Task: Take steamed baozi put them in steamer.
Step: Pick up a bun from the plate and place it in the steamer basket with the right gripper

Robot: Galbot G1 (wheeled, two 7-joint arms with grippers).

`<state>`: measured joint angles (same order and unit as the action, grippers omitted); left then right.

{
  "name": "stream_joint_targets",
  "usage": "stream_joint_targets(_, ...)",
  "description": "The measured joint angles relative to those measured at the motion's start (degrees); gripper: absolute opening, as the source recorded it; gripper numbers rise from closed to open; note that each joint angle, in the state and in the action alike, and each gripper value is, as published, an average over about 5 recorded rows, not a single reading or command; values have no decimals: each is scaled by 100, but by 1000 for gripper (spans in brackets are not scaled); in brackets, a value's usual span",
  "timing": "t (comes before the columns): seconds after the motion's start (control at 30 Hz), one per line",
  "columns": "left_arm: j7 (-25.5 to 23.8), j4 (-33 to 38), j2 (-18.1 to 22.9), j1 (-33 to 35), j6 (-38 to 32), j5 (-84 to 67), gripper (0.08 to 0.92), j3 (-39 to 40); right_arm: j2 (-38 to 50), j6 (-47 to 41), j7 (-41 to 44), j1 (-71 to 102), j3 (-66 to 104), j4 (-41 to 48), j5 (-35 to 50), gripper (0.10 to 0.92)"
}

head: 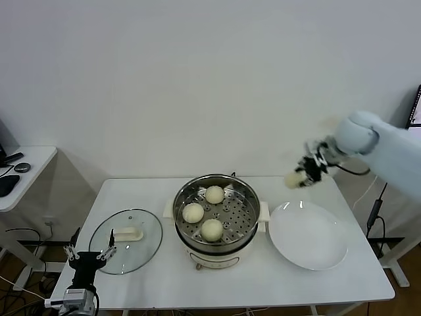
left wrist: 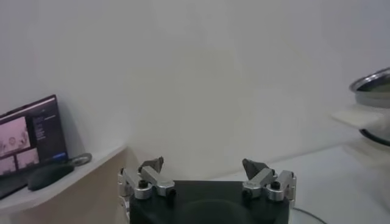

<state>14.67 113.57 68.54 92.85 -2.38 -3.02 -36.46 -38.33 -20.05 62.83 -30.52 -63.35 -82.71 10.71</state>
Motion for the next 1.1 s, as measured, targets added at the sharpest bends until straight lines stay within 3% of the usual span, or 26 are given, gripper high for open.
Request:
stream_joint_targets(0.27, 3, 19, 25, -11, 4, -29, 823, -49, -792, -870, -557, -773, -854, -497, 1177, 441)
stream_joint_targets(0.47, 7, 25, 41, -3, -2, -83, 823, -117, -1360, -1396, -871, -790, -1110, -534, 1594, 441)
stream_joint_targets(1.1, 20, 77, 105, 49, -25, -115, 823, -218, -2016, -1913, -1054, 29, -1292, -115, 1243, 446)
